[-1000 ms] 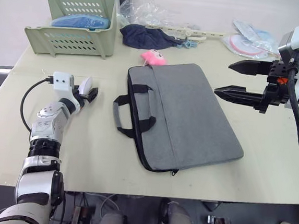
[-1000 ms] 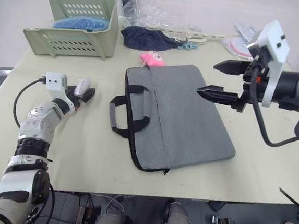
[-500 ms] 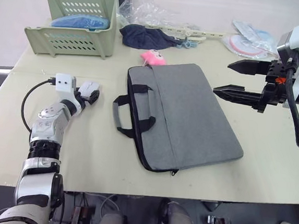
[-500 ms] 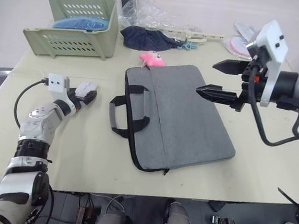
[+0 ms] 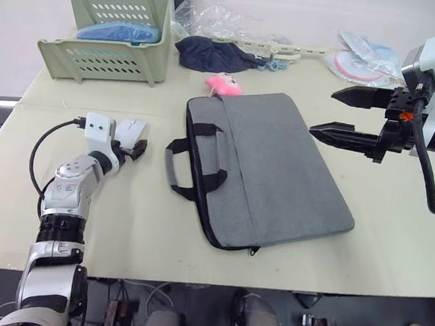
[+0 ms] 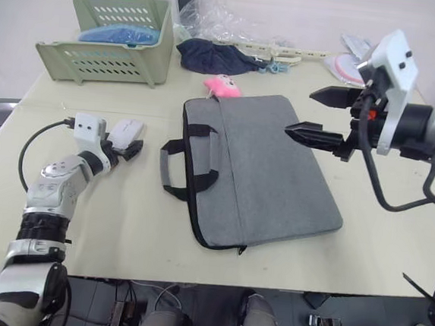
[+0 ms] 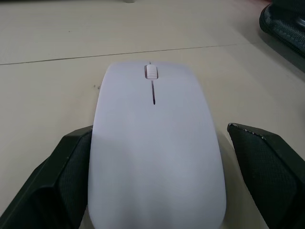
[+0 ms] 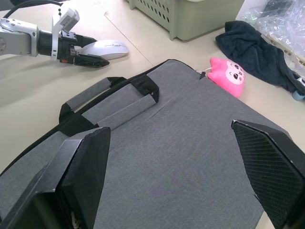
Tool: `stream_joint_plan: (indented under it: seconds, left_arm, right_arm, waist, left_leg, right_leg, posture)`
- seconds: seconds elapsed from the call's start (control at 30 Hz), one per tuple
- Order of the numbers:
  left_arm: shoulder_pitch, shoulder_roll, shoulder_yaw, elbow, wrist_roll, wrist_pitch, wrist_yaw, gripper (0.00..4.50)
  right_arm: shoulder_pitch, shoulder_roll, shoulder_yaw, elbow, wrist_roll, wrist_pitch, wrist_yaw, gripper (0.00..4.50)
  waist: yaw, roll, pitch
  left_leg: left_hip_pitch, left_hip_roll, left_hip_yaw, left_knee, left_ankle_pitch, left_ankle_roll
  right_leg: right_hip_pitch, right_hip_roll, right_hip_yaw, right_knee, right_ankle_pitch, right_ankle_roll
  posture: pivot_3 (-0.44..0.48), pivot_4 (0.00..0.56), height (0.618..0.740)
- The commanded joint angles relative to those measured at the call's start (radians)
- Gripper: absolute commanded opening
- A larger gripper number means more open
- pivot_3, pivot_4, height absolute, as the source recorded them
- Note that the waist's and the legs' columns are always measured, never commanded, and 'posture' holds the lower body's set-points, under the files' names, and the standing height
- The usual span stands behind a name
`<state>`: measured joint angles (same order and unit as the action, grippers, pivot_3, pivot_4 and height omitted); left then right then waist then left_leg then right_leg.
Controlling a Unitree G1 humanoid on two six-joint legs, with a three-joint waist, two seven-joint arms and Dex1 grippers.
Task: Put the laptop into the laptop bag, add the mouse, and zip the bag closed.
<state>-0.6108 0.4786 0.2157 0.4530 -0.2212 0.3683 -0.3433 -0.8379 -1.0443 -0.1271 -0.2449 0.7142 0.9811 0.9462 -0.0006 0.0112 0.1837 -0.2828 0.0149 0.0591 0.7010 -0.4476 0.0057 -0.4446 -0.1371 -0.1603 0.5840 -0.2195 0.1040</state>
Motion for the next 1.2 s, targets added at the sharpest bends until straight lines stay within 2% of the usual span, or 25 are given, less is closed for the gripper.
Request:
stream_joint_plan:
  seconds: [0.03,0.07,0.1,0.17,0.57,0.9,1.03,1.2]
  left_arm:
    - [0.006,0.000,-0.016,0.032,0.015,-0.010,-0.023,3.96]
    - [0.003,0.001,-0.016,0.036,0.016,-0.013,-0.024,3.69]
    - [0.002,0.001,-0.016,0.040,0.018,-0.016,-0.025,3.05]
    - [0.004,0.000,-0.011,0.039,0.016,-0.022,-0.028,2.86]
    - [0.006,-0.001,0.002,0.022,0.004,-0.020,-0.035,2.86]
    - [0.096,0.125,0.078,-0.250,-0.095,0.046,-0.169,2.86]
    - [0.128,0.195,0.117,-0.360,-0.141,0.081,-0.235,2.86]
    - [0.179,0.234,0.149,-0.460,-0.223,0.132,-0.320,2.86]
  right_arm:
    - [-0.005,0.002,-0.044,-0.027,0.009,-0.013,-0.015,4.50]
    - [-0.005,0.002,-0.044,-0.028,0.010,-0.012,-0.015,4.50]
    - [-0.004,0.003,-0.044,-0.028,0.011,-0.012,-0.015,4.50]
    - [-0.002,0.003,-0.046,-0.031,0.011,-0.011,-0.016,4.50]
    - [0.000,0.019,-0.051,-0.047,0.022,0.006,-0.034,4.50]
    - [0.025,0.121,-0.057,-0.165,0.081,0.090,-0.180,4.50]
    - [0.049,0.200,-0.027,-0.212,0.066,0.106,-0.280,4.50]
    - [0.086,0.296,0.018,-0.247,0.028,0.131,-0.409,4.50]
  waist:
    - [0.000,0.000,0.000]
    - [0.000,0.000,0.000]
    - [0.000,0.000,0.000]
    - [0.000,0.000,0.000]
    - [0.000,0.000,0.000]
    - [-0.004,0.000,0.000]
    - [-0.004,0.000,0.000]
    - [-0.002,0.000,0.000]
  left_leg:
    - [0.000,0.000,0.000,0.000,0.000,0.000]
    - [0.000,0.000,0.000,0.000,0.000,0.000]
    - [0.000,0.000,0.000,0.000,0.000,0.000]
    - [0.000,0.000,0.000,0.000,0.000,0.000]
    - [0.000,0.000,0.000,0.000,0.000,0.000]
    - [0.000,0.001,0.000,0.000,0.000,0.000]
    - [0.000,0.001,-0.001,0.000,0.000,0.000]
    - [0.000,0.001,-0.001,0.000,0.000,0.000]
  right_leg:
    - [0.000,0.000,0.000,0.000,0.000,0.000]
    - [0.000,0.000,0.000,0.000,0.000,0.000]
    - [0.000,0.000,0.000,0.000,0.000,0.000]
    - [0.000,0.000,0.000,0.000,0.000,0.000]
    - [0.000,0.000,0.000,0.000,0.000,0.000]
    - [-0.001,0.000,-0.001,0.000,0.000,0.000]
    - [-0.001,0.000,-0.001,0.000,0.000,0.000]
    - [-0.001,0.000,0.000,0.000,0.000,0.000]
  posture:
    - [0.000,0.150,0.740]
    - [0.000,0.150,0.740]
    - [0.000,0.150,0.740]
    - [0.000,0.150,0.740]
    - [0.000,0.150,0.740]
    - [0.000,0.150,0.740]
    - [0.000,0.150,0.740]
    - [0.000,0.150,0.740]
